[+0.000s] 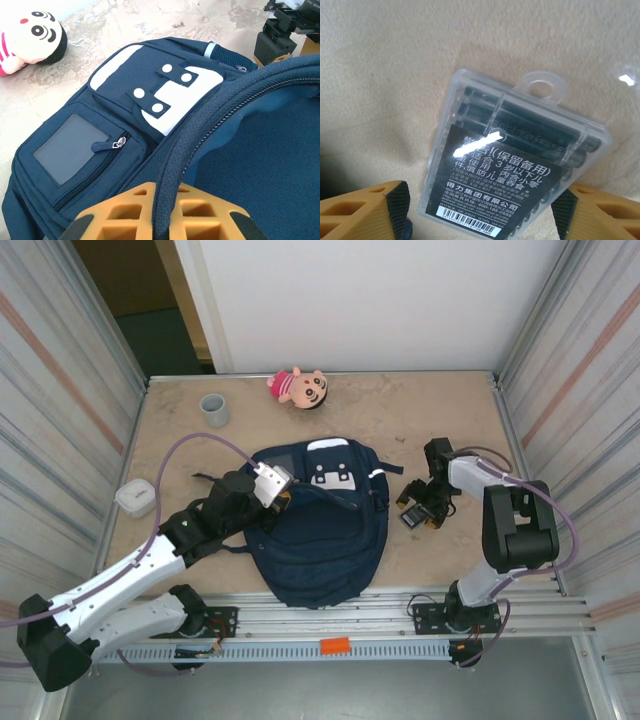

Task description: Pack the student bag

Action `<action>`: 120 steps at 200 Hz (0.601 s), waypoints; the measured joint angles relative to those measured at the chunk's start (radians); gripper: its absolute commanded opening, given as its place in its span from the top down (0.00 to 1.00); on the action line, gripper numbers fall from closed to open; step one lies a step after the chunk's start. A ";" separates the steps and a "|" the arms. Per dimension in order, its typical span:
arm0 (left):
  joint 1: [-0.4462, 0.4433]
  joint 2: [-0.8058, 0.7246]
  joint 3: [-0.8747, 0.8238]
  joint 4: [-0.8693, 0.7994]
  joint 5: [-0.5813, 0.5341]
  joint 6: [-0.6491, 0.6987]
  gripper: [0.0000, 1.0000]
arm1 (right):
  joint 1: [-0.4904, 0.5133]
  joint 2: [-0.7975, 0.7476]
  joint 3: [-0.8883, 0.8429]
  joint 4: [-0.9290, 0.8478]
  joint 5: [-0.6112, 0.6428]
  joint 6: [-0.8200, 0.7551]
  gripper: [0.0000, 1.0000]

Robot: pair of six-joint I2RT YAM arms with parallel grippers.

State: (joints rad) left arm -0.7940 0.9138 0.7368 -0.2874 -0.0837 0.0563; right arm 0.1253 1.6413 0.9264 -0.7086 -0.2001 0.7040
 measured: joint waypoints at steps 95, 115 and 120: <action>0.000 -0.023 -0.014 0.000 -0.023 0.015 1.00 | 0.073 0.121 0.121 -0.138 0.137 -0.043 0.45; 0.000 -0.024 -0.014 0.000 -0.023 0.018 1.00 | 0.074 0.121 0.122 -0.140 0.137 -0.048 0.47; 0.000 -0.024 -0.014 0.000 -0.023 0.018 1.00 | 0.074 0.119 0.120 -0.138 0.137 -0.049 0.47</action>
State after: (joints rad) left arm -0.7940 0.8898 0.7231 -0.2878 -0.1062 0.0742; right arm 0.1989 1.7599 1.0466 -0.8467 -0.0635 0.6548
